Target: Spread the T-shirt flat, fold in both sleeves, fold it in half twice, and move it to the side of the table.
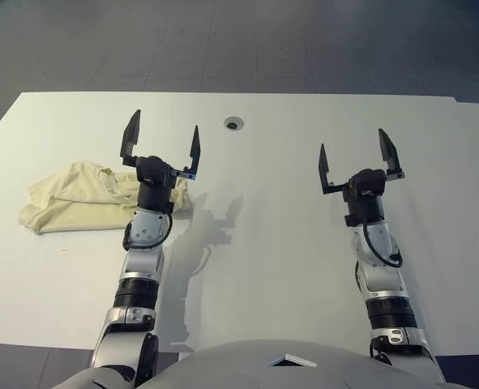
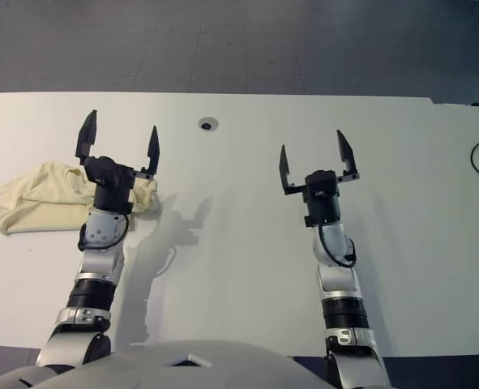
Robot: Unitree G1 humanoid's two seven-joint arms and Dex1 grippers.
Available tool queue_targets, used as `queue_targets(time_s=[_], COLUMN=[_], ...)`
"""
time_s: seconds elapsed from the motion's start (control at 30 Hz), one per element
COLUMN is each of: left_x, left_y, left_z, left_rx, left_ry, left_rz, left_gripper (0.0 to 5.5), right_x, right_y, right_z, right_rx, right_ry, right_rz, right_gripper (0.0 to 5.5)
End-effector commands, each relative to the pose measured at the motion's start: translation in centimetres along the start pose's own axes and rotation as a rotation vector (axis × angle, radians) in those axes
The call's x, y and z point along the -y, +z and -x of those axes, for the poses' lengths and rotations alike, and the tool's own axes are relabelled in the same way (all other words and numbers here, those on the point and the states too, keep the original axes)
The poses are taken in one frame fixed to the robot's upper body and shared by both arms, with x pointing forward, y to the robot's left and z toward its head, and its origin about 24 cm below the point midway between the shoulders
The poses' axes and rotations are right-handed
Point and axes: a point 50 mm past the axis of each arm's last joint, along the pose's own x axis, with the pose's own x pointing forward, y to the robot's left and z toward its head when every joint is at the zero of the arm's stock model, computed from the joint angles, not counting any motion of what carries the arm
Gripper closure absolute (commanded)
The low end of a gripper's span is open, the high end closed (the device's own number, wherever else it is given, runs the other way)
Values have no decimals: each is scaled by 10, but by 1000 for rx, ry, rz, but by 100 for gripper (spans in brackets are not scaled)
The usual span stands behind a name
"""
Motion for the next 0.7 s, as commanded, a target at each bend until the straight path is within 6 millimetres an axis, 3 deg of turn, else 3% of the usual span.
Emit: queue_targets(time_s=[0.03,0.33,0.43,0.67,0.7], left_x=[-2,-2,-2,-3,-3], left_y=[1,3,3,4,4], left_z=[2,3,4,5,5], left_rx=[-11,-19,-17,-20,-21], left_ry=[6,6,4,3,2], left_rz=[1,3,8,9,9], left_gripper=[12,12,59,174,155], right_x=[2,0,0,0,-1], right_y=[2,8,9,10,10], right_z=[2,4,5,5,5], right_rx=[-17,8,14,21,21], right_ry=[9,27,28,29,29], right_rz=[-14,6,1,-9,-8], right_gripper=[10,10,10,117,98])
